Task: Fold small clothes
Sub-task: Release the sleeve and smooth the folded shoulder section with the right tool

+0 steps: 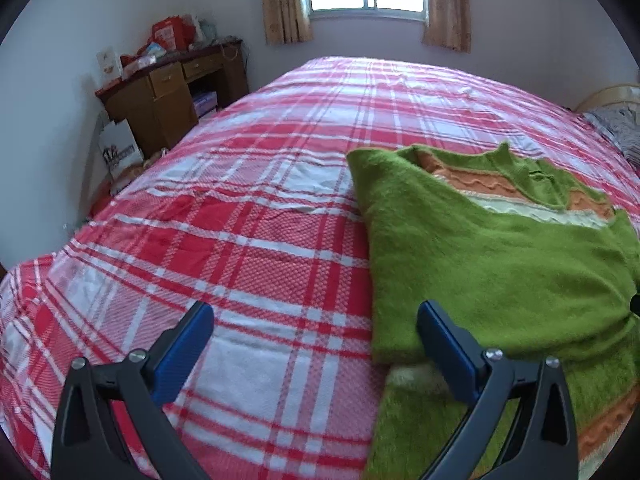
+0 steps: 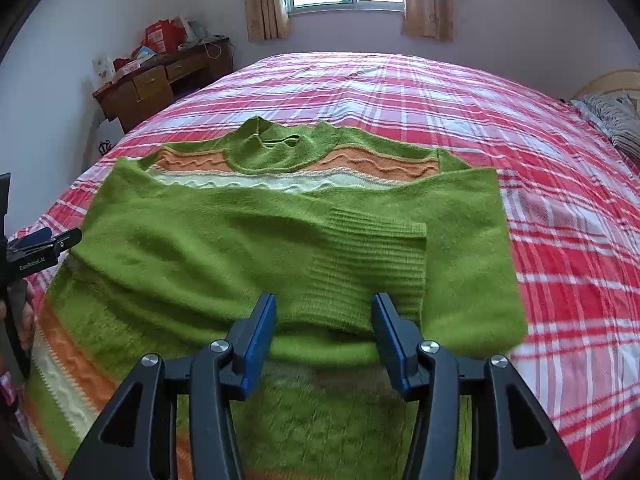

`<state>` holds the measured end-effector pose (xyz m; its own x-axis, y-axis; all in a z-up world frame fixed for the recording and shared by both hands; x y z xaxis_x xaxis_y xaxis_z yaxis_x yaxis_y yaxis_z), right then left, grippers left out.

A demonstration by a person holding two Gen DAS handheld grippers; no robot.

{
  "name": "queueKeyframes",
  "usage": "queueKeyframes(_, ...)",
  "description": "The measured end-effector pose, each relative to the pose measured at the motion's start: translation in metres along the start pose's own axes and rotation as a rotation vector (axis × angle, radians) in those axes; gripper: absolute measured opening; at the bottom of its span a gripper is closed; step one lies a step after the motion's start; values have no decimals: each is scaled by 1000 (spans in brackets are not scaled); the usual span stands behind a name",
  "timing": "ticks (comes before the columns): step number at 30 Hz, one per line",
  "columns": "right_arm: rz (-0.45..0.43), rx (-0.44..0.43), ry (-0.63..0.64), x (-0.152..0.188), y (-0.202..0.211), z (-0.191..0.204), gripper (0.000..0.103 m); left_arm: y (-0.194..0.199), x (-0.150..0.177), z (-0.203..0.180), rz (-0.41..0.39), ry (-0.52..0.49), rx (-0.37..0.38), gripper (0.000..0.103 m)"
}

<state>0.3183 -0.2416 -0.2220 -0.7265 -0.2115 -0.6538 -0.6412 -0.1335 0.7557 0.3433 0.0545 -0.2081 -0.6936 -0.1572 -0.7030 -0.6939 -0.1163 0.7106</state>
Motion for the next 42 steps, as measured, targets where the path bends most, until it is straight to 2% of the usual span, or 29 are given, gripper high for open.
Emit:
queueKeyframes(6, -9, -24, -3, 12, 24, 6, 53, 33, 11, -12, -14, -58, 49, 103)
queueKeyframes(12, -16, -36, -7, 28, 42, 14, 55, 56, 26, -16, -12, -65, 93, 103)
queueKeyframes(22, -15, -64, -14, 60, 65, 26, 55, 74, 51, -8, 2, -79, 99, 103)
queueKeyframes(38, 6, -96, -23, 114, 98, 42, 56, 109, 104, 5, 54, -109, 163, 103)
queueKeyframes(42, 4, -101, -29, 123, 104, 44, 56, 117, 120, 13, 67, -137, 154, 103)
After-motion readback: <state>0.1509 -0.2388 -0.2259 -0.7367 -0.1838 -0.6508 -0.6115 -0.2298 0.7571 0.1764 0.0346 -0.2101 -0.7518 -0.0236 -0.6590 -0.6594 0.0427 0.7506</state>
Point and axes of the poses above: each gripper's, at about its wrist camera, not at the fingertips, and y roughly against the way its jaws point, z to its left, x to its underside, the point moved 6 cm from there along -y, roughly the way its jaws point, and after that the axes turned 9 degrees about y, right-handed, at the moved point
